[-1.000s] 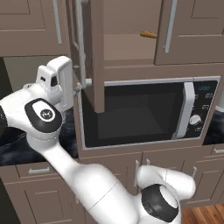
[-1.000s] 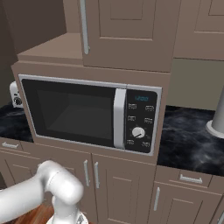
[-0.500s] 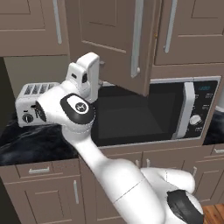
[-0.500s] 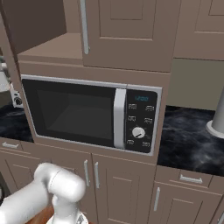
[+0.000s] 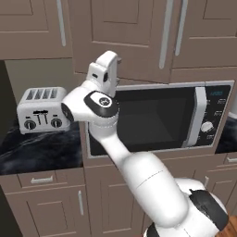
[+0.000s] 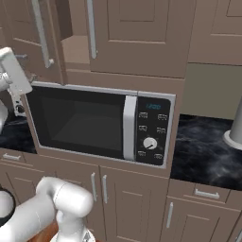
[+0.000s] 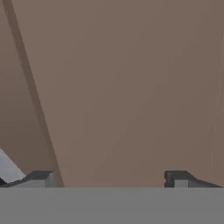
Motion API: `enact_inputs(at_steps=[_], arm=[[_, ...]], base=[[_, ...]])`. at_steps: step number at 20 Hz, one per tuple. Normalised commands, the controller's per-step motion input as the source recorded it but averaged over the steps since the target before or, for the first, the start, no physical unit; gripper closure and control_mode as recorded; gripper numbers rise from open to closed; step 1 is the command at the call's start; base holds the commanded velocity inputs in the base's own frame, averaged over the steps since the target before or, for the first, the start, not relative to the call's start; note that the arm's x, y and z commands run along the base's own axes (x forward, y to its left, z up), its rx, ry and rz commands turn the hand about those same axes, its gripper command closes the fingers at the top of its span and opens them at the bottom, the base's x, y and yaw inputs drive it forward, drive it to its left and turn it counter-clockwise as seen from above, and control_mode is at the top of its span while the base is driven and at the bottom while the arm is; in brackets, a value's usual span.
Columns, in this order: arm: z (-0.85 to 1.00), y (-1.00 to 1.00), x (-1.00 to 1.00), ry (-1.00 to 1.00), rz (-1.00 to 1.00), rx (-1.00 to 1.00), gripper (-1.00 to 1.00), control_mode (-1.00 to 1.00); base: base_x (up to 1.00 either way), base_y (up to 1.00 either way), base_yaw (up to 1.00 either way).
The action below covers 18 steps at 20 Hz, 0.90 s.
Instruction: Pick the avocado and bread from the counter and place them on the plate. Then pick the jam from the cabinet and place it next to the plate. Lastly close the cabinet door.
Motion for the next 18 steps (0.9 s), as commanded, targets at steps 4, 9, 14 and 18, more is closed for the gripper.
enact_inputs(at_steps=[4, 9, 14, 18], arm=[[0.23, -0.28, 1.0, 0.04, 0.0, -0.03, -1.0, -1.0], [0.14, -0.32, 1.0, 0.17, 0.0, -0.02, -1.0, -1.0], [0.15, -0.27, 1.0, 0.2, 0.0, -0.03, -1.0, -1.0], [0.09, -0.33, 0.89, 0.13, 0.0, -0.03, -1.0, -1.0]], base=[[0.0, 0.0, 0.0], [0.0, 0.0, 0.0], [0.0, 0.0, 0.0], [0.0, 0.0, 0.0]])
